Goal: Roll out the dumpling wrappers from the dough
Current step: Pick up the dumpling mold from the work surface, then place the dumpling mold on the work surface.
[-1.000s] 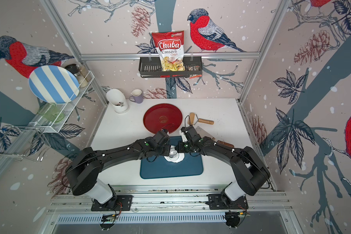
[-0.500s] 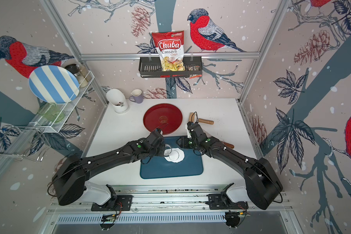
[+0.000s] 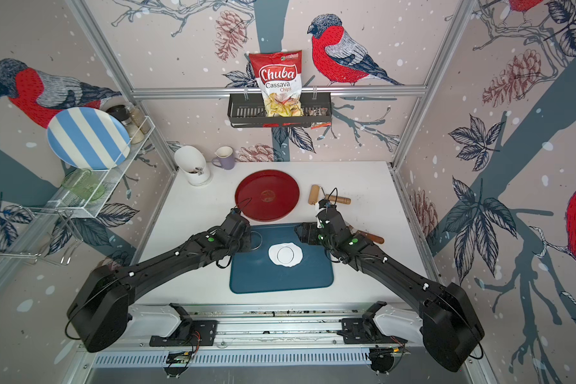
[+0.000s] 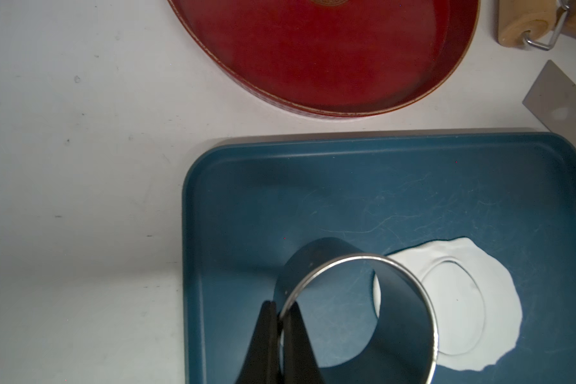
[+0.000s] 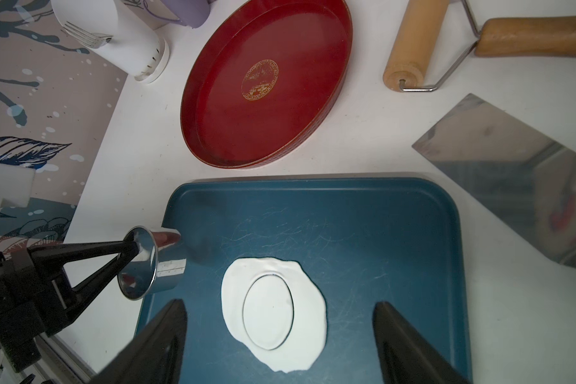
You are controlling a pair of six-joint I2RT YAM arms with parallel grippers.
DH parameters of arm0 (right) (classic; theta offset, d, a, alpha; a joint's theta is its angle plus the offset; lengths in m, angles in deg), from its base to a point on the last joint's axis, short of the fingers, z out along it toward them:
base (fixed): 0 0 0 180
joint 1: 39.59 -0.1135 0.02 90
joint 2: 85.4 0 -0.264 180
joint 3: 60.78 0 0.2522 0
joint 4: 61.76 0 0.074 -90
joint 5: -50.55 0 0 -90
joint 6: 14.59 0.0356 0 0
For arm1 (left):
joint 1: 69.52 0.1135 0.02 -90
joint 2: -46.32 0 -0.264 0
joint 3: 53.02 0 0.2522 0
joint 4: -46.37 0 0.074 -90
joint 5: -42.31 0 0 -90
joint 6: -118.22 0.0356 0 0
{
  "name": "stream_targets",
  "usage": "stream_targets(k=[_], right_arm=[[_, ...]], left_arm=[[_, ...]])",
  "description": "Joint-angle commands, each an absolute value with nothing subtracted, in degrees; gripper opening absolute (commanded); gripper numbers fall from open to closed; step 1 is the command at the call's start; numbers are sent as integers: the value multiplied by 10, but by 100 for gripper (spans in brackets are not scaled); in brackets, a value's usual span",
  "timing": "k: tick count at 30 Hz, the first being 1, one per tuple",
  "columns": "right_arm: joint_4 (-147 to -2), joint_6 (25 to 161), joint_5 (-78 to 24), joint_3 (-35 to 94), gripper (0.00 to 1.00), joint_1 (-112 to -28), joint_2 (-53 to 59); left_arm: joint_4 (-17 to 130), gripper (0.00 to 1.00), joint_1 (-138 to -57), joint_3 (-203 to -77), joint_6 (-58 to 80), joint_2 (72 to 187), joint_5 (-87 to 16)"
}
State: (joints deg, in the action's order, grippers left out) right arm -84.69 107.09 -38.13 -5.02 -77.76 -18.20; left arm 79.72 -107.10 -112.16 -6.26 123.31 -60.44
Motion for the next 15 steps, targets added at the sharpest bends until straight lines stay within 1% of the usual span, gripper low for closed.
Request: stream_targets(k=[1,6,15], right_arm=[[-830,1065,-410,-57,100,-777,-190],[-833,1062,-429,-64,100,-771,-201],[-826,1068,-433,-82,100,-751,-228]], left_arm=[[773,0,-1056,-1120,-52,1243,-625],[748,0,-1036,-1119,-41,1275,-623],[722,0,-1014,-1124,-30,1323,-608]])
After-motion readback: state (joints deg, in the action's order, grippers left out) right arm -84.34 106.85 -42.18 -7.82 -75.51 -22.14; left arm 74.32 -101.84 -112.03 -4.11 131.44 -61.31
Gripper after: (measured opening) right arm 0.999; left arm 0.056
